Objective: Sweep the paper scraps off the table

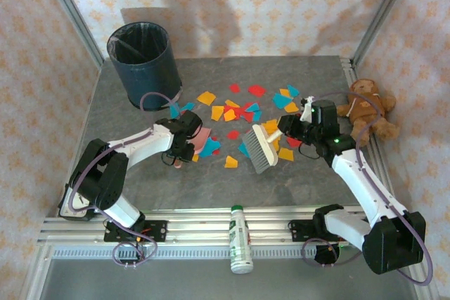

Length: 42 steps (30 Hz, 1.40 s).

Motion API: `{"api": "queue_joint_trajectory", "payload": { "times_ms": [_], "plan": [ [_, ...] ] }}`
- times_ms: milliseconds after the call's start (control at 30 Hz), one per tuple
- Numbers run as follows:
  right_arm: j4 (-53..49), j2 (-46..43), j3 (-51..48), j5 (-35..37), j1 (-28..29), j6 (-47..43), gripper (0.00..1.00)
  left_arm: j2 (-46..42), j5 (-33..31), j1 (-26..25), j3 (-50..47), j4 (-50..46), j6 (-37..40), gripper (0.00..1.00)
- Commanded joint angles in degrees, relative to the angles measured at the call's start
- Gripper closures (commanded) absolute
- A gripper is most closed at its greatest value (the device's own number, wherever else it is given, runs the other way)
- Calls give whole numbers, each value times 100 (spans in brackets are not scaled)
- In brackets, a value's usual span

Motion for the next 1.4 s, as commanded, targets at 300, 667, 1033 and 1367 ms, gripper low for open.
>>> {"api": "queue_joint_trajectory", "payload": {
  "times_ms": [300,667,1033,1367],
  "plan": [
    [36,-378,168,319,-30,-61,100,-343,-188,-45,469,-708,322,73],
    [-358,-526,282,522,-513,-165,100,121,-146,-1066,1338,-817,1124,73],
    [-1138,-936,330,1401,-900,-428,100,929,668,-1485,1889,-711,1996,73],
    [-1276,-1048,318,1472,-900,-478,100,1107,798,-1524,1650,-272,2244,64]
  ]
}}
